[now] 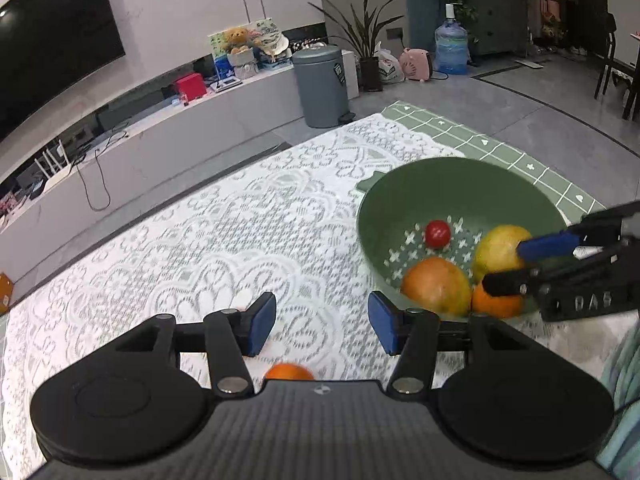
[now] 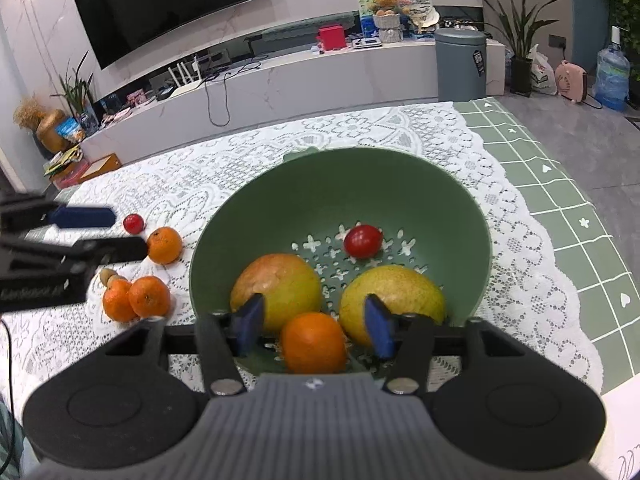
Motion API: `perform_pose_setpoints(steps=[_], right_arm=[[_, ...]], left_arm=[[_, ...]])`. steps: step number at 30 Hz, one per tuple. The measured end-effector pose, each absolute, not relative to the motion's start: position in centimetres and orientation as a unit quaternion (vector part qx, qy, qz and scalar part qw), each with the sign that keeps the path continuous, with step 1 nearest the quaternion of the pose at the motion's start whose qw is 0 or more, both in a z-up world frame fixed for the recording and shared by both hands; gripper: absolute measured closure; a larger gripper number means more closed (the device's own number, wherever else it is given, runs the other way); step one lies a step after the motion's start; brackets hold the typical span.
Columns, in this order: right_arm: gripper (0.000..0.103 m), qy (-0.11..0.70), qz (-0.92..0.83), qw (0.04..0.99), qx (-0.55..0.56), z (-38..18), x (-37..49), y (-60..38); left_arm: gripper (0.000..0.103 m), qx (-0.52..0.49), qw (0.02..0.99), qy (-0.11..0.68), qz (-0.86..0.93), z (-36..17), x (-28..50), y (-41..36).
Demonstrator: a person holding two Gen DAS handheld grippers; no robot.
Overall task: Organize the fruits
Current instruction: 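Open the left gripper dropping the tomato in the colander while the right gripper releases the orange, then withdraw both grippers from the colander toward the remaining fruit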
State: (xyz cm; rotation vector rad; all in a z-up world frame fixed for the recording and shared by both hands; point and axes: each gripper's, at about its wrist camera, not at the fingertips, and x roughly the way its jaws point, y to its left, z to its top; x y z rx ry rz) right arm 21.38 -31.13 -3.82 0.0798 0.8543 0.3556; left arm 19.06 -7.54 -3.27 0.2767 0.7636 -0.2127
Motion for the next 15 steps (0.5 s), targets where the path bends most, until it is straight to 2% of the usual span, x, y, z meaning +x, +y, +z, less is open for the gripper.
perform_pose_setpoints(steps=[4,6,8,15], right_arm=[[0.037,0.398,0.160,0.903,0.035,-3.6,21.0,-31.1],[0.026,0.380,0.143,0.913,0.031,-3.3,20.6,-31.1],[0.019,0.358,0.121,0.925,0.029,-2.9,20.1,-31.1],[0.013,0.290,0.084,0.952,0.039,-1.7,18.3,-31.2]], left_arm=[[0.040,0.120,0.913,0.378,-0.090,-3.4,18.2,-6.2],[0.040,0.109,0.914,0.381,-0.083,-3.4,17.7,-5.4],[0.040,0.097,0.916,0.383,-0.077,-3.5,17.3,-4.6],[0.040,0.082,0.919,0.382,-0.061,-3.8,15.4,-2.4]])
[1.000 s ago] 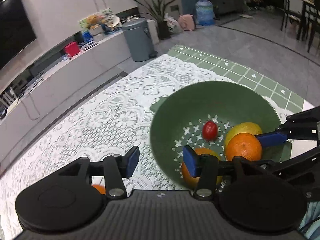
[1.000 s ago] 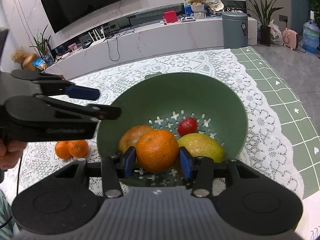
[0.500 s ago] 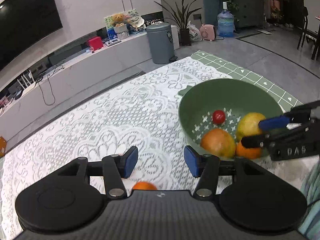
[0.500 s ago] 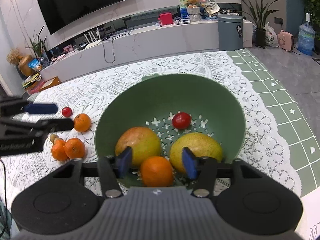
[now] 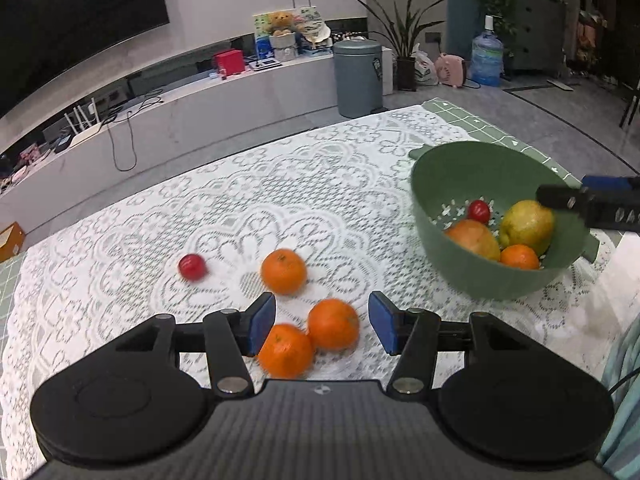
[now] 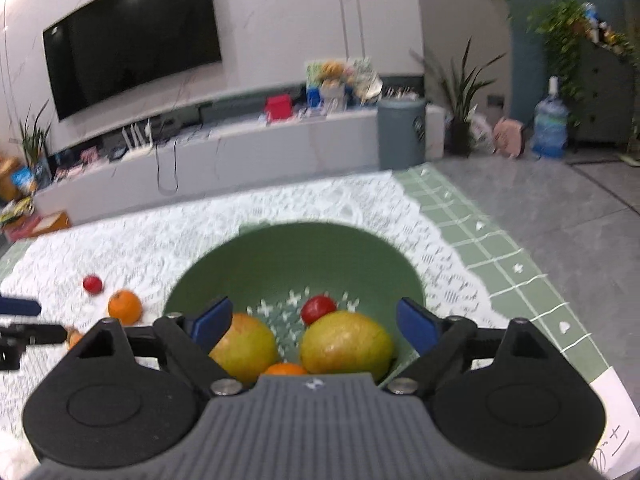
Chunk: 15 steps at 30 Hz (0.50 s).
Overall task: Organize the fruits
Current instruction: 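Withdraw both grippers from the colander toward the remaining fruit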
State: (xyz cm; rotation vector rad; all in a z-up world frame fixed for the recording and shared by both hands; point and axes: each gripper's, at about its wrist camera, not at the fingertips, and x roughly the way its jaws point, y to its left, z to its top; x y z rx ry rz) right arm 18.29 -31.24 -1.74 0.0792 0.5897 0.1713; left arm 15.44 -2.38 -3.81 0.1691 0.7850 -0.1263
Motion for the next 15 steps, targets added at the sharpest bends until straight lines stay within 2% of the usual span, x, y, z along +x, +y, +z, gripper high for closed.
perform_pose_setpoints(steps=[8,15], right_arm=[[0.007,0.217,0.091,0.972,0.012,-1.0,15.2,-28.0],[0.007,0.177,0.134,0.975,-0.018,-2.1,12.3,-24.2]], left_arm=[[0.035,0.062,0.926,0.369,-0.052,-3.6,13.2,-0.2],[0.032,0.049,0.937,0.345,-0.028,-3.3,10.9,1.9]])
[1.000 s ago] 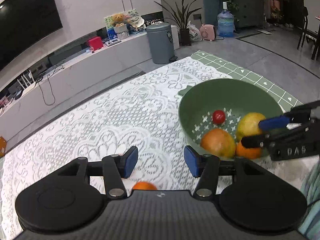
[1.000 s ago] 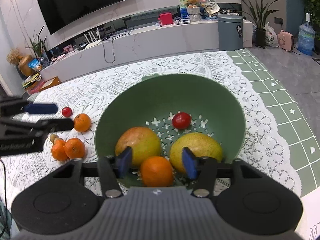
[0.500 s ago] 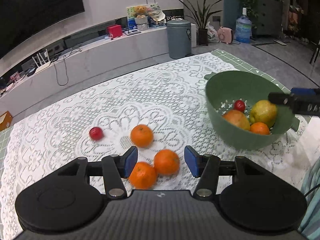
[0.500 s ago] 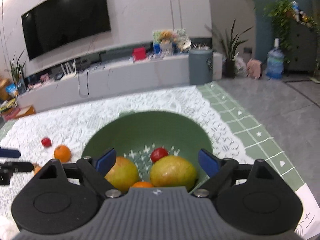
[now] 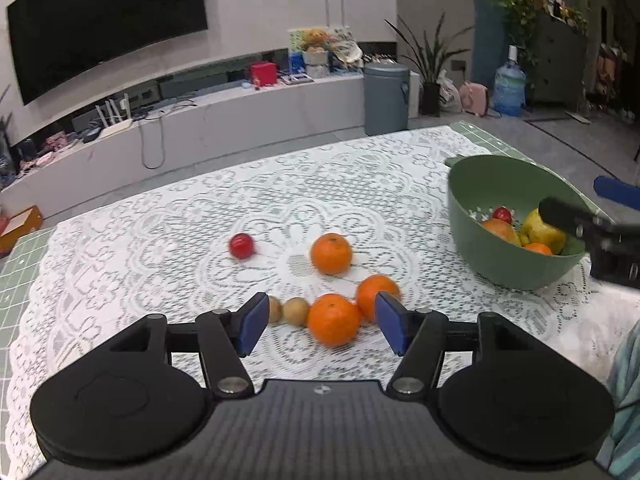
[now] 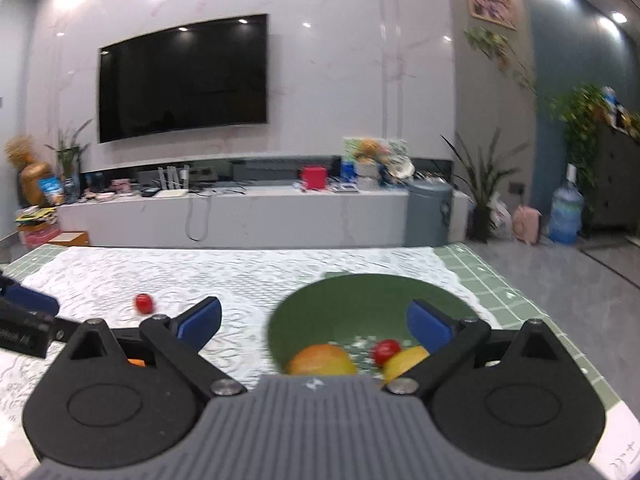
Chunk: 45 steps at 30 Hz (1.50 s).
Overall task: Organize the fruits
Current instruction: 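Withdraw both grippers from the colander toward the remaining fruit, then grasp a large orange with the left gripper while the right gripper grasps another orange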
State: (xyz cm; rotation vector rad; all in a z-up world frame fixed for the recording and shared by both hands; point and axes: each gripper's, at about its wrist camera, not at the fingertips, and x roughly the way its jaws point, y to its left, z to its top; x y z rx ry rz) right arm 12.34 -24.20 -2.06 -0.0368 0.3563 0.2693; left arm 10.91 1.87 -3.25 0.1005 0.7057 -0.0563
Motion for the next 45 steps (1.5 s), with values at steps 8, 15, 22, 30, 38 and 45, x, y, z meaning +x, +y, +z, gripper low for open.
perform_pose_setpoints(steps=[8,15,22,30,38,45], right_arm=[[0.007,0.199,0.164,0.966,-0.010,-3.2,11.2,-21.2],[0.006,0.226,0.178,0.957,-0.032,-4.8,10.5,-18.6],[0.007,0.240,0.179,0.953,-0.047,-6.1,11.3,-17.2],[0.022,0.259,0.197,0.944,-0.056,-7.3,12.7,-16.5],[0.045,0.286,0.232,0.929,-0.046,-8.4,14.3,-15.8],[0.054,0.290,0.256,0.921,-0.052,-8.8,15.6,-15.1]], left_arm=[[0.033,0.028,0.940,0.341,-0.010,-4.3,9.2,3.8],[0.033,0.023,0.940,0.340,-0.010,-5.5,8.9,4.4],[0.033,0.015,0.943,0.332,-0.028,-6.6,9.2,4.9],[0.042,-0.022,0.943,0.328,-0.043,-7.8,10.3,5.8],[0.048,-0.045,0.937,0.340,-0.060,-9.1,11.4,6.3],[0.048,-0.018,0.939,0.332,-0.091,-9.6,12.0,5.7]])
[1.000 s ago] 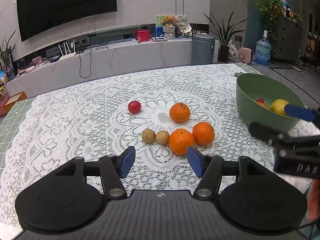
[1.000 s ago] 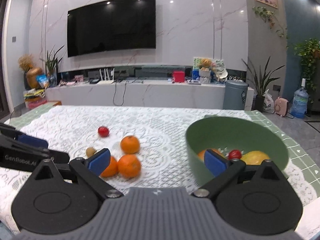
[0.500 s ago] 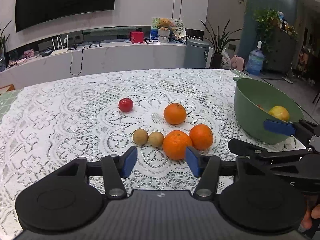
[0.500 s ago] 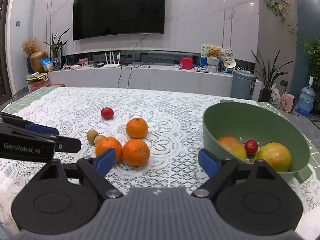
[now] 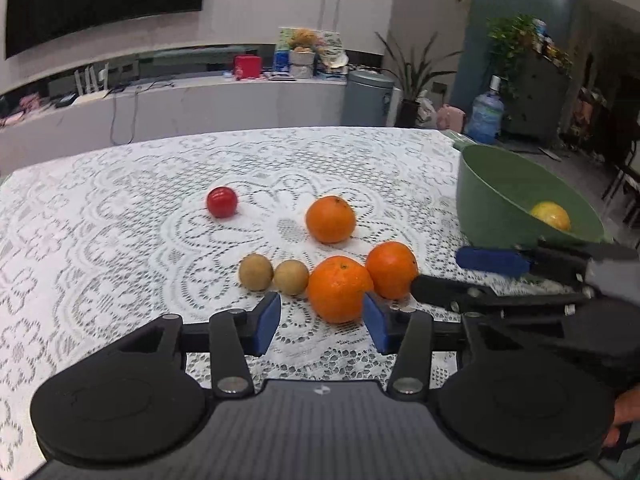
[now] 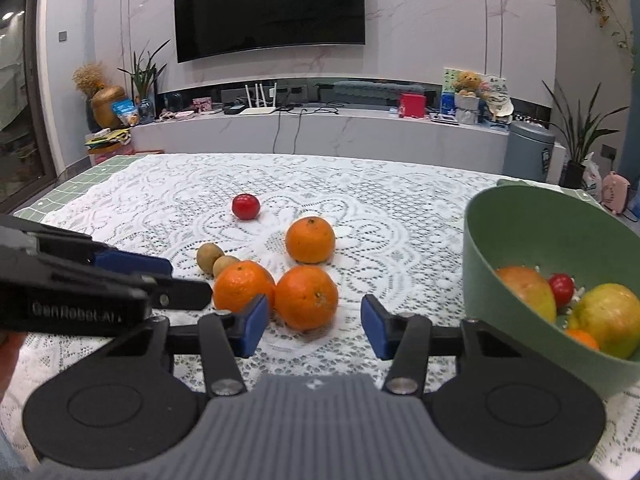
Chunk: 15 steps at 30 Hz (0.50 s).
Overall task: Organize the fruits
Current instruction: 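Grasp a large orange with the left gripper while the right gripper grasps another orange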
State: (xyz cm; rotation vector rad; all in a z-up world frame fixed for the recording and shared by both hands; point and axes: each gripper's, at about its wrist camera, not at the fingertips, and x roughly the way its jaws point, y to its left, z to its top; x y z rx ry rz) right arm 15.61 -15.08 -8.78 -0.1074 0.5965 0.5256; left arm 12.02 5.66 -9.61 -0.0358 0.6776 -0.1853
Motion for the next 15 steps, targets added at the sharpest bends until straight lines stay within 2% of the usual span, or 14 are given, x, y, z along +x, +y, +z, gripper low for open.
perform_pose_setpoints(steps=[8,15], right_arm=[[0.055,0.291,0.285,0.908,-0.094,-9.5,16.9,-14.2],[0.055,0.309,0.299,0.899,-0.080,-10.4,18.2,-13.7]], left_arm=[[0.048,-0.025,0.935,0.342,-0.094,-10.4,12.6,5.7],[0.048,-0.050,0.933,0.341,-0.098,-10.3,12.6,6.8]])
